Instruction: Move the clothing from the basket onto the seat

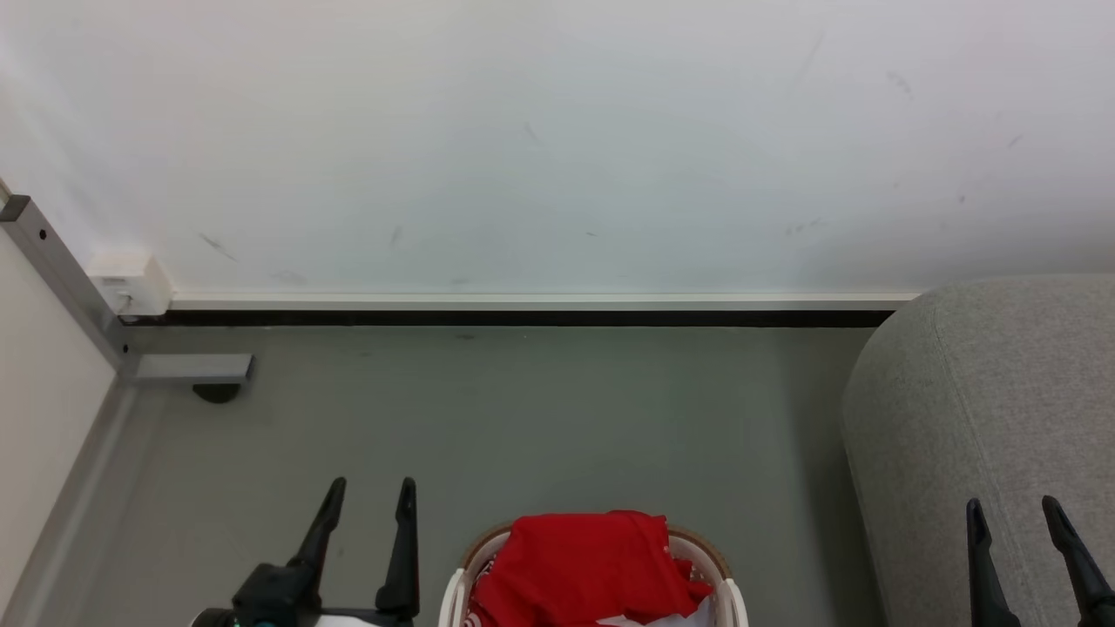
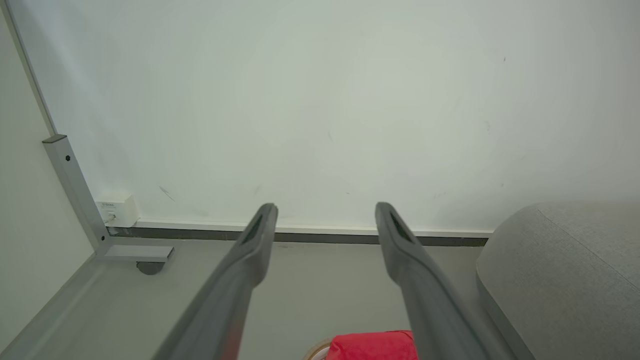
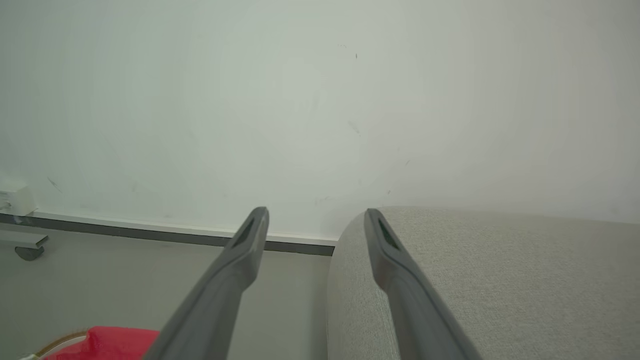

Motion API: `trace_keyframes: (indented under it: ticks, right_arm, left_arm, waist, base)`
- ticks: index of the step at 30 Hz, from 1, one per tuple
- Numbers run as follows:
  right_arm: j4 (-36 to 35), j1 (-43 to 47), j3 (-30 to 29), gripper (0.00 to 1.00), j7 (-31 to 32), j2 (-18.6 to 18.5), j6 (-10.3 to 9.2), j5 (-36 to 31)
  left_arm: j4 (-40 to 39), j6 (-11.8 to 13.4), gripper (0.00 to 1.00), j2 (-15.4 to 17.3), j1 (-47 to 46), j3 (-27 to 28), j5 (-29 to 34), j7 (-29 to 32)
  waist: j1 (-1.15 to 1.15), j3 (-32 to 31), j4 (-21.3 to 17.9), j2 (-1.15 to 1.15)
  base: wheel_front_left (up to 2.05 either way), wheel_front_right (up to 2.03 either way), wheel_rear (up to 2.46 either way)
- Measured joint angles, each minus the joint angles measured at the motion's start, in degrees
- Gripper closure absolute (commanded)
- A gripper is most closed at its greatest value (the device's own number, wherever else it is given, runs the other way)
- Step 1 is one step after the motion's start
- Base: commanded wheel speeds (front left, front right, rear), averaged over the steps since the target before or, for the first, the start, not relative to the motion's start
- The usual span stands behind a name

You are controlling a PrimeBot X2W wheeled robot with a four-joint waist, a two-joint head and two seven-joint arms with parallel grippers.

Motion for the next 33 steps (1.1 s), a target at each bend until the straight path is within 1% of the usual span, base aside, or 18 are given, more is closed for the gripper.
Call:
trace_keyframes:
  ticks: [8, 21, 26, 29, 33]
  right_arm:
    - [0.0, 0.5, -0.4, 0.00, -0.2, 0.5, 0.00, -3.6]
    - [0.0, 0.5, -0.5, 0.00, -0.3, 0.5, 0.00, -3.5]
    - [0.0, 0.1, -0.4, 0.00, -0.3, 0.5, 0.00, -2.6]
    - [-0.5, -1.0, -0.3, 0.00, -0.3, 0.6, 0.00, -2.4]
    - [-1.4, -3.1, -0.3, 0.00, -0.3, 0.6, 0.00, -1.8]
  left_arm:
    - [0.0, 0.2, 0.00, 0.0, 0.3, -0.6, 2.7, -0.9]
    - [0.0, 0.2, 0.00, 0.0, 0.3, -0.6, 2.7, -0.9]
    - [0.4, -0.5, 0.00, 0.1, 0.2, -0.8, 2.7, -0.9]
    - [0.6, -1.4, 0.00, 0.1, -1.1, -1.8, 2.8, -0.9]
    - [2.3, -3.5, 0.00, 0.1, -4.5, -4.1, 3.2, -0.9]
  waist:
    - [0.00, 0.0, -0.1, 0.00]
    - [0.00, 0.4, -0.7, 0.00]
    - [0.00, 1.1, -1.1, 0.00]
    - [0.00, 2.4, -1.4, 0.00]
    - [0.00, 4.9, -1.9, 0.00]
  base:
    - [0.00, 0.00, 0.00]
    - [0.00, 0.00, 0.00]
    - [0.00, 0.00, 0.00]
    - [0.00, 0.00, 0.00]
    - [0.00, 0.00, 0.00]
